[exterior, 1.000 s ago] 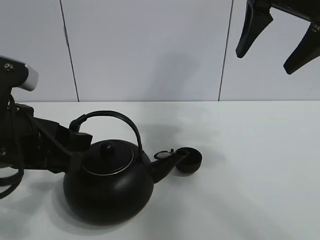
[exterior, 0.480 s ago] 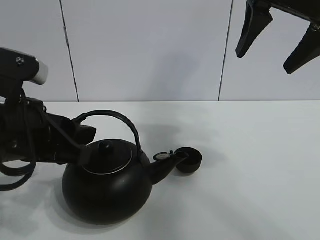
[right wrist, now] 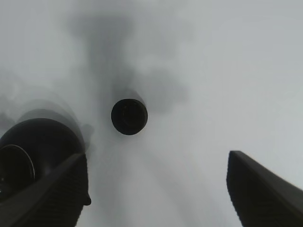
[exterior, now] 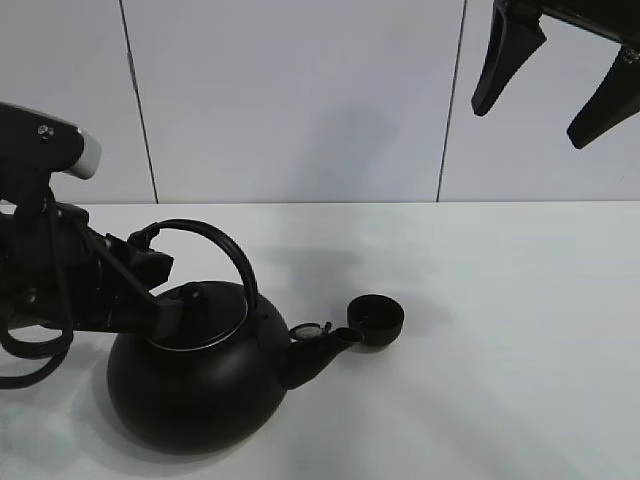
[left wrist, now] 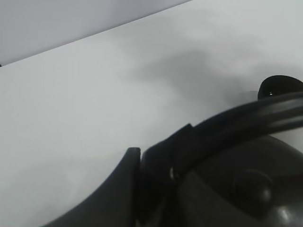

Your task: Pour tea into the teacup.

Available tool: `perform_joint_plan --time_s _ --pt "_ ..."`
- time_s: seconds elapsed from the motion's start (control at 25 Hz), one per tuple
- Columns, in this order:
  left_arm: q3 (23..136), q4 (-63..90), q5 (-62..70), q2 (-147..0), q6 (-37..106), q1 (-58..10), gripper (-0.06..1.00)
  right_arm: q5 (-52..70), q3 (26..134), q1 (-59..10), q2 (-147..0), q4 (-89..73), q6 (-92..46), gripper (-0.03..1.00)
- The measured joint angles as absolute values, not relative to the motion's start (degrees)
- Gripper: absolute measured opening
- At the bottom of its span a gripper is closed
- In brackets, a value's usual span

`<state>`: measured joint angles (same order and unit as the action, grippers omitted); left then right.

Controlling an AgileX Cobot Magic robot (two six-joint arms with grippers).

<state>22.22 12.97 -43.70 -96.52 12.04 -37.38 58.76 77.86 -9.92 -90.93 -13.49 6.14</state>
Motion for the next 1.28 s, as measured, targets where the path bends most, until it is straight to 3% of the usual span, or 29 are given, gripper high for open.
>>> perform_joint_plan --time_s 0.72,1.28 --pt "22.2 18.7 -38.8 -90.0 12.9 -37.4 0.11 58.8 77.9 -9.9 -90.9 -13.5 6.1 0.56" --pt "34.7 20.7 -30.5 -89.4 22.6 -37.4 0.11 58.8 77.9 -9.9 -90.9 -13.5 6.1 0.56"
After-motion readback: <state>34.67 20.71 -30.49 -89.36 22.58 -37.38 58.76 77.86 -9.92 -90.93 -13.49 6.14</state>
